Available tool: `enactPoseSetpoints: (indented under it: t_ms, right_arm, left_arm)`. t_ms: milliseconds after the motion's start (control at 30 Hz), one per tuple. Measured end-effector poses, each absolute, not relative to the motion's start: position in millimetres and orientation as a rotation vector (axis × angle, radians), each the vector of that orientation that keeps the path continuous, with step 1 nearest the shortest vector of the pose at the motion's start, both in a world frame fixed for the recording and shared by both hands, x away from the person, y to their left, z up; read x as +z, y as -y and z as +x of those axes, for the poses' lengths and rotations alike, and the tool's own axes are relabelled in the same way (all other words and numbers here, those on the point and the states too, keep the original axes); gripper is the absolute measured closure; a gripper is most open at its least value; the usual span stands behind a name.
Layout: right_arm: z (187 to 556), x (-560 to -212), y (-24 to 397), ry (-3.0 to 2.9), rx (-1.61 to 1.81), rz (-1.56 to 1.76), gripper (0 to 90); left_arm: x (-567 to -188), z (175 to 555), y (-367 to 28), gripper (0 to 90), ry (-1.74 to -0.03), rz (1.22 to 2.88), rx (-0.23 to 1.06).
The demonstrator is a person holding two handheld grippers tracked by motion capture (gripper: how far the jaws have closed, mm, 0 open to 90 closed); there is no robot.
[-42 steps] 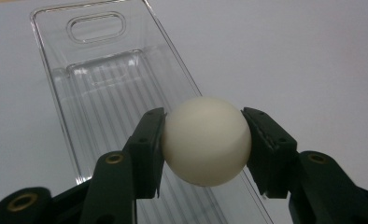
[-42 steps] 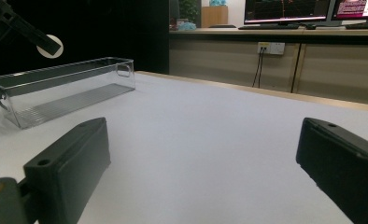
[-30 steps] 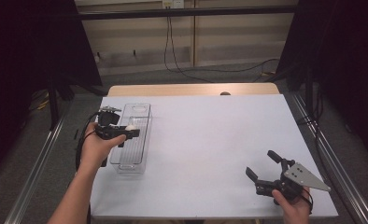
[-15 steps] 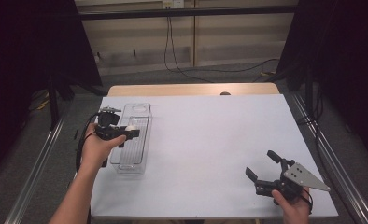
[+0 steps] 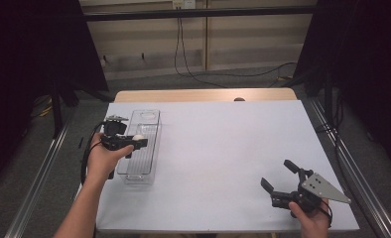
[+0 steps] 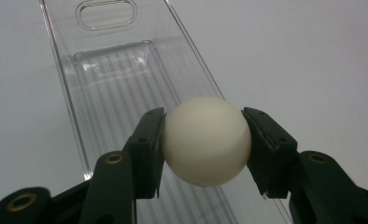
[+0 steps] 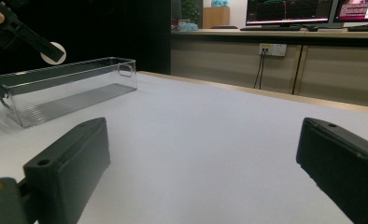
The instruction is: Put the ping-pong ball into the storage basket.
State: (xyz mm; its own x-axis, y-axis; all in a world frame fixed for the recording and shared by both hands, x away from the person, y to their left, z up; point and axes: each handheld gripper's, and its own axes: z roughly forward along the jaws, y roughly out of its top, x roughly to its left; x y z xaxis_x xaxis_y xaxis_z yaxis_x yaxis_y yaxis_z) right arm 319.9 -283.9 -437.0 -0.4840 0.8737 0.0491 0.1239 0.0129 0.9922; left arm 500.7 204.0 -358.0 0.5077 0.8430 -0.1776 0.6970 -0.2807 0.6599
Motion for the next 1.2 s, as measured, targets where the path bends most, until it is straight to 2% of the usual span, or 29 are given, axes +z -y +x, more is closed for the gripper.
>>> enactPoseSetpoints:
  t_ms: [1200]
  right_arm:
    - [319.7,-436.8,283.1,-1.664,1.528,1.035,2.3]
  left_arm:
    - [-369.1,497.5,-205.0,50.9,-1.273,2.048,0.264]
